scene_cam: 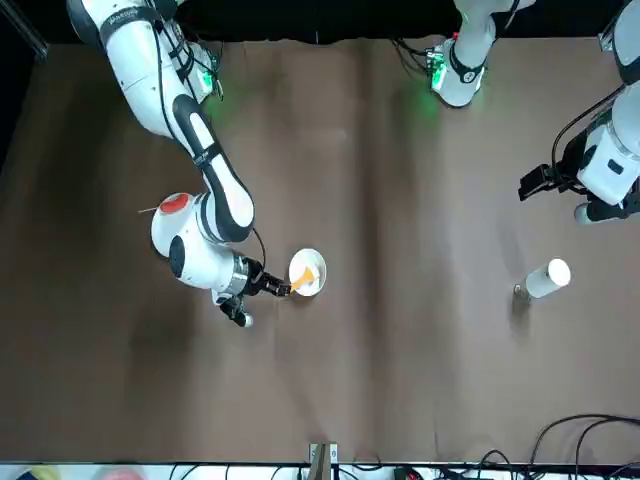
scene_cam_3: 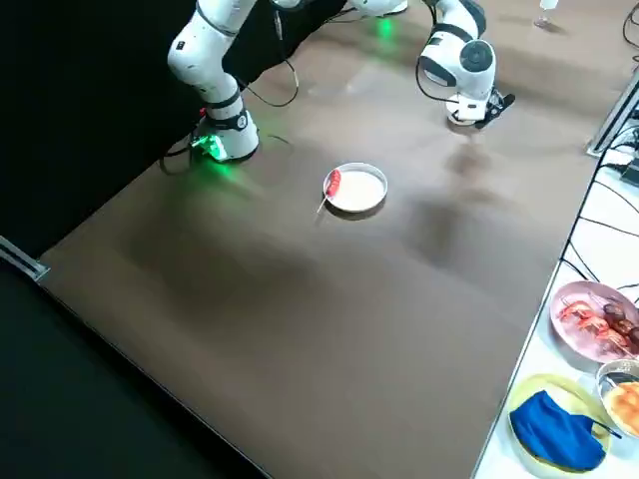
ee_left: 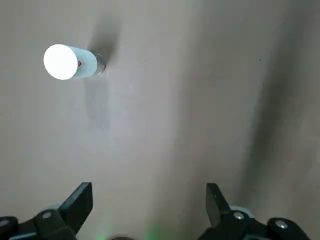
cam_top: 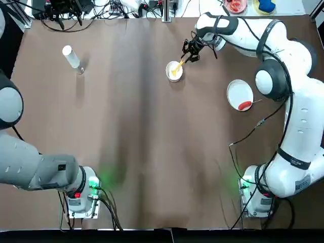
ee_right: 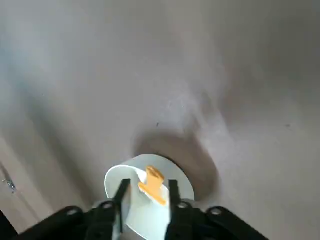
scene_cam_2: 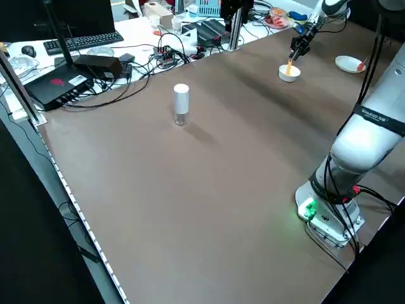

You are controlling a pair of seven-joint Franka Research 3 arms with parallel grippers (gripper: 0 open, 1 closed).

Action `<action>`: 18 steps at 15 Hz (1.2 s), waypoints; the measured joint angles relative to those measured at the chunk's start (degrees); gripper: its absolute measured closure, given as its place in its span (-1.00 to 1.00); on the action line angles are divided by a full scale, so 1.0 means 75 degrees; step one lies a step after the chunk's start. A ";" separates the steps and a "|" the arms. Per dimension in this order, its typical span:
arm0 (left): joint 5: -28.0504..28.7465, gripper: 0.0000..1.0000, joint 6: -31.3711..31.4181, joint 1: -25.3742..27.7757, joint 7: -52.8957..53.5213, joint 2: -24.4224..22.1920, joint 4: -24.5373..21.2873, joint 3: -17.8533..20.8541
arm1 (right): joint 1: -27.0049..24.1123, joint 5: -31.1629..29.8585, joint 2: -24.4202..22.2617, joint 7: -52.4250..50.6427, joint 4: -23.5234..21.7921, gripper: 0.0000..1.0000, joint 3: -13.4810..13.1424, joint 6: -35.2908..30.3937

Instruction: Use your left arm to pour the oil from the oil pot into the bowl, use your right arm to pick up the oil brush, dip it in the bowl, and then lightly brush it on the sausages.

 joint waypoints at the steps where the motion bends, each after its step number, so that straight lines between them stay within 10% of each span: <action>1: 0.0019 -1.00 0.0003 -0.0010 0.0003 0.0010 0.0000 -0.0006 | -0.0006 -0.0001 0.0000 -0.0005 0.0000 0.15 -0.0013 -0.0002; 9: 0.0101 -1.00 0.0100 -0.0004 0.0005 0.0051 0.0051 -0.0042 | -0.0374 -0.1052 -0.0274 -0.0123 0.0341 0.12 -0.0188 -0.1434; 18: 0.0521 -1.00 0.0104 -0.0042 0.0431 0.0051 0.0266 -0.0054 | -0.2003 -0.3038 -0.2320 -0.1659 0.0682 0.01 -0.0220 -0.5237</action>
